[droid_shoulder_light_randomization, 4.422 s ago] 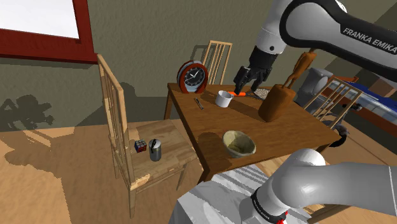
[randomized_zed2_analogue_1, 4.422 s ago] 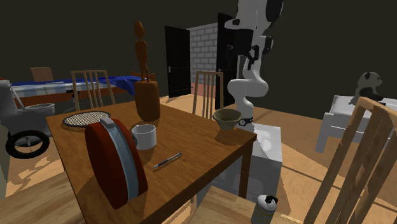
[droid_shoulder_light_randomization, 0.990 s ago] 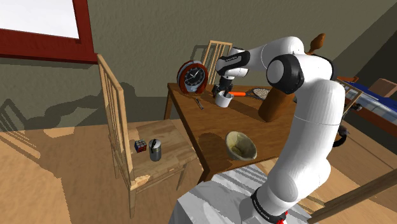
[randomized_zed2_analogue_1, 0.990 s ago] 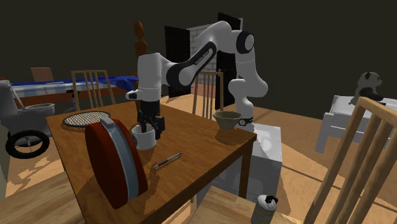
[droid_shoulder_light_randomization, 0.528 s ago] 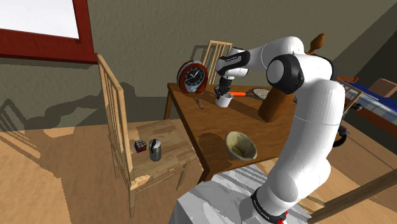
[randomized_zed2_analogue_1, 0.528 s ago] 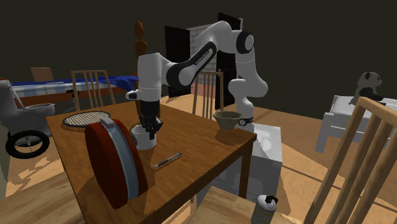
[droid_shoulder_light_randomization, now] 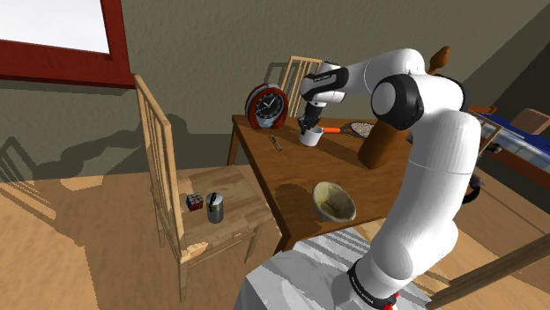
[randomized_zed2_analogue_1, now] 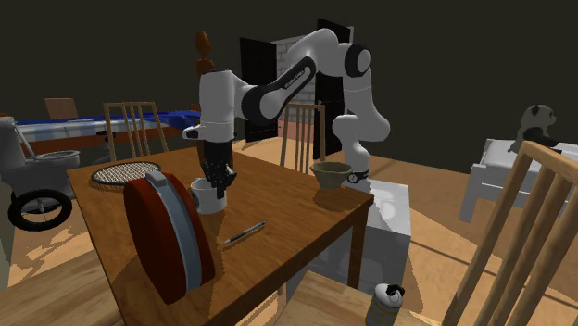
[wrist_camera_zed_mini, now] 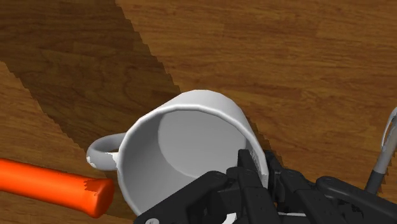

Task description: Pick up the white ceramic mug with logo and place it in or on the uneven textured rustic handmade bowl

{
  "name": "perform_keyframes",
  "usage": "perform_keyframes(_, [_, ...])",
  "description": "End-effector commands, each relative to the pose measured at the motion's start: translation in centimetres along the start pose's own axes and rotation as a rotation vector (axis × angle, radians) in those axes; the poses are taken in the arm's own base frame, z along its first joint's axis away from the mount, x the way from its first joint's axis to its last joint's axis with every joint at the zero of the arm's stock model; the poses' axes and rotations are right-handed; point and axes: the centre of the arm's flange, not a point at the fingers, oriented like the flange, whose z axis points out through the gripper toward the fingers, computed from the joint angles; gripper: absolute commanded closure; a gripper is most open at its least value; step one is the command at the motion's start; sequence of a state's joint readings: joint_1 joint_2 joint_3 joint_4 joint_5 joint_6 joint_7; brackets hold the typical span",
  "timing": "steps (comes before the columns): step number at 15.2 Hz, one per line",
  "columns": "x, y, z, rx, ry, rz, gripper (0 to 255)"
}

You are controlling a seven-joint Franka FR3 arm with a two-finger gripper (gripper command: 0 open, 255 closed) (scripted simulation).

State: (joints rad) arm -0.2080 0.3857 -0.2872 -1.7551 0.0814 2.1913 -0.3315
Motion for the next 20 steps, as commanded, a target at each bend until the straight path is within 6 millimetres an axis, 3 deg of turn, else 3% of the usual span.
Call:
perform_keyframes(1, [0.0, 0.0, -1.1, 0.0, 0.0, 0.0, 255])
perform_keyframes(20, [0.5, 0.6, -11.1, 0.0, 0.0, 0.0, 255])
